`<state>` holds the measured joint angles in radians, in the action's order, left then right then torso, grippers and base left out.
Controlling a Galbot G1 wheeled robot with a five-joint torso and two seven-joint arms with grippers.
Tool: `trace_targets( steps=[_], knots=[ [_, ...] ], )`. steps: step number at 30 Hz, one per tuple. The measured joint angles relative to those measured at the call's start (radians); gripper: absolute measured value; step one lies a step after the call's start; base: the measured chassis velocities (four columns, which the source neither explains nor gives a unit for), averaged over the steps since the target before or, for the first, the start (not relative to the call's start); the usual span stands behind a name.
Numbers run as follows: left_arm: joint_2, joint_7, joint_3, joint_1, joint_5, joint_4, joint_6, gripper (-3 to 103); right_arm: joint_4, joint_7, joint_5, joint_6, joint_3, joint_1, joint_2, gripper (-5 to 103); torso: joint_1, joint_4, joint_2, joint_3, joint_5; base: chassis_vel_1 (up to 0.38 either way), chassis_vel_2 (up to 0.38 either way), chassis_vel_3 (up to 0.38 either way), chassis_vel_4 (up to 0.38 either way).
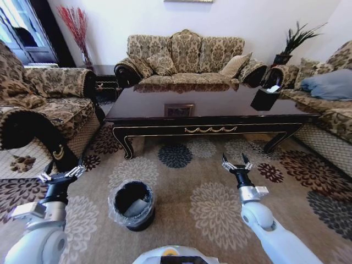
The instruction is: Move to the front of the table and pick up the trash from the floor, then place it into the trash bin.
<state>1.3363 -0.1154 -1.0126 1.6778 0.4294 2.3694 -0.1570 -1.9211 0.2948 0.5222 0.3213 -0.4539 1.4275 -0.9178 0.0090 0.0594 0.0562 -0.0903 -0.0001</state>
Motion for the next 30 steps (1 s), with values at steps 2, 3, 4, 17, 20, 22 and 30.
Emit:
trace_targets(
  steps=[2,3,4,17,20,22,30],
  knots=[
    [0.0,0.0,0.003,0.0,-0.001,-0.001,0.0,100,0.0,-0.002,-0.002,0.002,-0.001,0.003,-0.001,100,0.0,0.0,0.0,0.0,0.0,0.109,-0.1,-0.095,0.086],
    [0.0,-0.001,0.01,-0.001,-0.003,-0.001,0.0,100,0.0,-0.004,-0.006,0.005,-0.001,0.008,-0.002,100,0.0,0.0,0.0,0.0,0.0,0.109,-0.156,-0.127,0.15],
    [0.001,-0.002,0.015,-0.001,-0.005,-0.001,0.0,100,0.001,-0.005,-0.008,0.006,-0.002,0.01,-0.003,100,0.0,0.0,0.0,0.0,0.0,0.144,-0.156,-0.127,0.156],
    [-0.001,-0.008,0.041,0.007,-0.018,0.009,-0.001,100,0.027,-0.008,-0.018,0.009,0.009,0.0,-0.019,100,0.0,0.0,0.0,0.0,-0.0004,0.254,-0.265,-0.254,0.259],
    [-0.006,-0.009,0.039,0.007,-0.017,0.009,-0.002,100,0.036,-0.009,-0.022,0.009,0.015,-0.004,-0.026,100,0.0,0.0,0.0,0.0,0.0006,0.326,-0.325,-0.339,0.321],
    [-0.009,-0.011,0.042,0.006,-0.017,0.009,-0.003,100,0.039,-0.009,-0.025,0.009,0.015,-0.006,-0.031,100,0.0,-0.0001,0.0,0.0,0.0,0.343,-0.339,-0.346,0.343],
    [-0.003,-0.013,0.051,0.006,-0.018,0.011,-0.003,100,0.048,-0.01,-0.025,0.009,0.018,-0.01,-0.033,100,0.0,0.0001,0.0,0.0,0.0007,0.376,-0.367,-0.378,0.368]
  ],
)
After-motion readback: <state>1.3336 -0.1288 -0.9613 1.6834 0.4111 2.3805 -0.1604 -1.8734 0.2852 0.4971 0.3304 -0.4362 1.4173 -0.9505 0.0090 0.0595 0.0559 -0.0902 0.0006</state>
